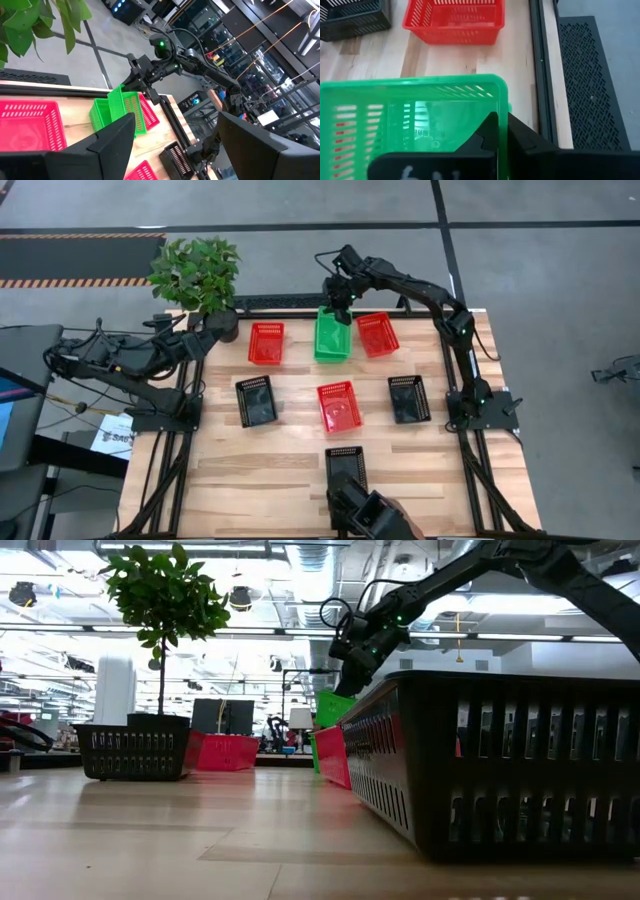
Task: Stack baskets by color
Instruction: Stack the bottom green bin on the stacked green bins
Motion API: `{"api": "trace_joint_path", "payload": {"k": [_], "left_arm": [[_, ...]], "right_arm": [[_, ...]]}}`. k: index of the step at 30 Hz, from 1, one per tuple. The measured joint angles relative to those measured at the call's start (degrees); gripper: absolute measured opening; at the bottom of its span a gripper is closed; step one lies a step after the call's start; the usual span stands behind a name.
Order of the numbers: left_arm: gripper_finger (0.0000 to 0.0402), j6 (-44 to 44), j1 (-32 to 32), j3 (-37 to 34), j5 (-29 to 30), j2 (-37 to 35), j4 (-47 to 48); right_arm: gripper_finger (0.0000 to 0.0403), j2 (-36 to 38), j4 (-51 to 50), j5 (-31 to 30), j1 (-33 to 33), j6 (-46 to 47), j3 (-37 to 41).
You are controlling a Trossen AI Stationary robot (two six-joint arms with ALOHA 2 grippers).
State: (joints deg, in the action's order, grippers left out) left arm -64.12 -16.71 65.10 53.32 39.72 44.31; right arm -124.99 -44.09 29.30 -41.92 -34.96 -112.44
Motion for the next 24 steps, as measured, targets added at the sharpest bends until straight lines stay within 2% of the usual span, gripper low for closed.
{"api": "trace_joint_path", "payload": {"k": [18,24], "left_arm": [[0.027,0.0,0.0,0.0,0.0,0.0,0.0],[0.027,0.0,0.0,0.0,0.0,0.0,0.0]], "right_arm": [[0.0032,0.0,0.4,0.2,0.0,0.0,0.3],[0.0049,0.0,0.7,0.2,0.0,0.0,0.3]]}}
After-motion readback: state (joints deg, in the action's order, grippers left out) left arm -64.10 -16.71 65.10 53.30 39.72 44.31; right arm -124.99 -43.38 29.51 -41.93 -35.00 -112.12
